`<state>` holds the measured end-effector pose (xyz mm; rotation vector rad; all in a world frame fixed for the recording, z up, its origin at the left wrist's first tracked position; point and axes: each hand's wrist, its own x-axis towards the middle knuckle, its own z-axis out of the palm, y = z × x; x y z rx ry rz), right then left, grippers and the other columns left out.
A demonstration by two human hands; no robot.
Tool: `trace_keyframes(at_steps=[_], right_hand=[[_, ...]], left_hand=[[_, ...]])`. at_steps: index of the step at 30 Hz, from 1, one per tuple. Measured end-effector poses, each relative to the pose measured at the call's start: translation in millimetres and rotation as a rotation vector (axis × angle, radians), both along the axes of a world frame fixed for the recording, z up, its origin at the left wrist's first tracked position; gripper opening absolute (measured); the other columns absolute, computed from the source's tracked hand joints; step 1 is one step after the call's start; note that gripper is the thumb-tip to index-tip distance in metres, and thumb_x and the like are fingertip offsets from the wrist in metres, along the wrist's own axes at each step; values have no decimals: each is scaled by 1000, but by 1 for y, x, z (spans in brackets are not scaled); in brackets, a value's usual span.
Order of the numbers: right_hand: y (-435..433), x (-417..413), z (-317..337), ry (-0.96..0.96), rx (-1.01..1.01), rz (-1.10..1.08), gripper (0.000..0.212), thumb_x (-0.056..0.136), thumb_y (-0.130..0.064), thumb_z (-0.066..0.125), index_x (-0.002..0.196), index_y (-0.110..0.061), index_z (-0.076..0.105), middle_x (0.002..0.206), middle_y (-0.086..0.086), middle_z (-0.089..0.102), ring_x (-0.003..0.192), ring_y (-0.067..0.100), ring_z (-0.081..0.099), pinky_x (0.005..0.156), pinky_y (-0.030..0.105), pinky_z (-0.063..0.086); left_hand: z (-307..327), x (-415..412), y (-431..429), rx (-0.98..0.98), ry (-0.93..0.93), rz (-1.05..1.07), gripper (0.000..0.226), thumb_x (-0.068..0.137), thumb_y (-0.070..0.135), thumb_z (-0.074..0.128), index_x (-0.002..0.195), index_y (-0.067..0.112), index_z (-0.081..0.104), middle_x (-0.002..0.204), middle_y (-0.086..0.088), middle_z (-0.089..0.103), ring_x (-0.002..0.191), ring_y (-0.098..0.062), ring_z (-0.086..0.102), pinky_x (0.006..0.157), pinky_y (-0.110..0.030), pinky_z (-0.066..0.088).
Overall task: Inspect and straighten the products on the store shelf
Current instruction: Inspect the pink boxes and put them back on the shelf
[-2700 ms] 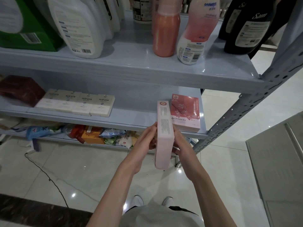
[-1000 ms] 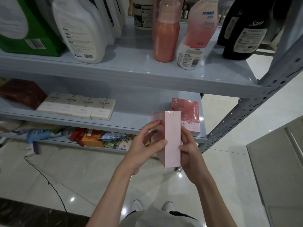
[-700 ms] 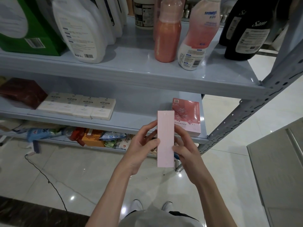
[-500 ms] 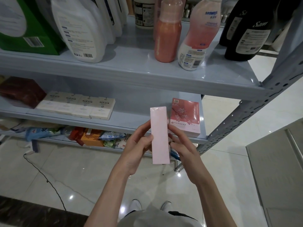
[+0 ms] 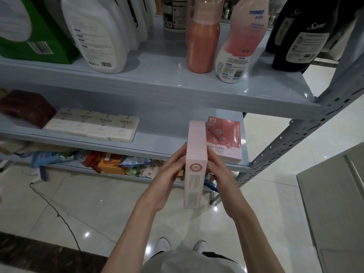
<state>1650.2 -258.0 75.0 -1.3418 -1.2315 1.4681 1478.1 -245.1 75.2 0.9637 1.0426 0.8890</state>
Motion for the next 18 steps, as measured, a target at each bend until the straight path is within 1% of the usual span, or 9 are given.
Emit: trace_keyframes(at_steps=[2, 3, 6, 8, 10, 13, 14, 15, 18], right_hand=[[0, -1, 0, 9, 11, 16, 49, 94, -56, 53, 140, -68, 43, 147, -25, 50, 133, -4, 50, 85, 13, 50], [1, 0, -1, 21, 14, 20, 50, 93, -56, 53, 141, -68, 43, 148, -23, 50, 134, -3, 50, 89, 16, 51], [0, 2, -4, 54, 17, 36, 55, 94, -55, 56, 145, -64, 40, 150, -16, 52, 140, 7, 49, 111, 39, 45], [-2, 4, -6, 54, 26, 38, 54, 95, -53, 57, 147, -59, 41, 149, -16, 54, 141, 11, 49, 114, 46, 42], [-3, 2, -6, 54, 44, 18, 47, 99, -48, 56, 144, -54, 45, 143, -19, 57, 137, 8, 52, 110, 42, 46], [-3, 0, -3, 73, 59, -13, 37, 104, -37, 52, 140, -48, 50, 135, -22, 62, 129, 1, 58, 96, 22, 52], [-4, -1, -2, 76, 58, -21, 37, 104, -36, 51, 139, -47, 50, 134, -22, 63, 128, 1, 59, 92, 19, 53], [-4, 0, -2, 82, 60, -26, 37, 104, -35, 51, 140, -45, 50, 135, -20, 63, 128, 3, 59, 92, 20, 53], [-6, 0, -4, 115, 52, -46, 36, 104, -38, 55, 140, -44, 53, 139, -11, 62, 131, 11, 59, 101, 34, 52]], left_hand=[[1, 1, -1, -17, -48, 13, 49, 100, 45, 50, 149, 43, 48, 143, 9, 61, 133, -17, 56, 112, -46, 42], [2, 2, -2, -16, -54, 20, 50, 99, 46, 49, 148, 42, 48, 141, 8, 62, 131, -17, 57, 110, -44, 44], [5, 5, 0, 2, -38, 38, 49, 99, 50, 47, 148, 42, 49, 136, 7, 66, 127, -18, 60, 100, -37, 48], [8, 6, 2, 7, -24, 50, 50, 98, 53, 46, 147, 40, 50, 130, 5, 69, 123, -19, 63, 95, -34, 50], [9, 7, 3, 13, -20, 77, 51, 95, 55, 48, 143, 40, 52, 121, 5, 72, 115, -19, 66, 91, -35, 51], [7, 8, 1, 26, 7, 109, 46, 91, 57, 51, 135, 41, 52, 112, 5, 74, 108, -19, 69, 93, -42, 53], [6, 8, 1, 28, 14, 104, 46, 91, 57, 52, 134, 41, 51, 112, 5, 74, 108, -19, 70, 95, -44, 54], [6, 8, 0, 30, 18, 100, 45, 90, 57, 53, 132, 42, 51, 114, 5, 74, 109, -19, 70, 97, -45, 54], [7, 7, 0, 42, 30, 86, 41, 89, 56, 54, 129, 47, 53, 118, 6, 72, 111, -18, 69, 97, -43, 55]])
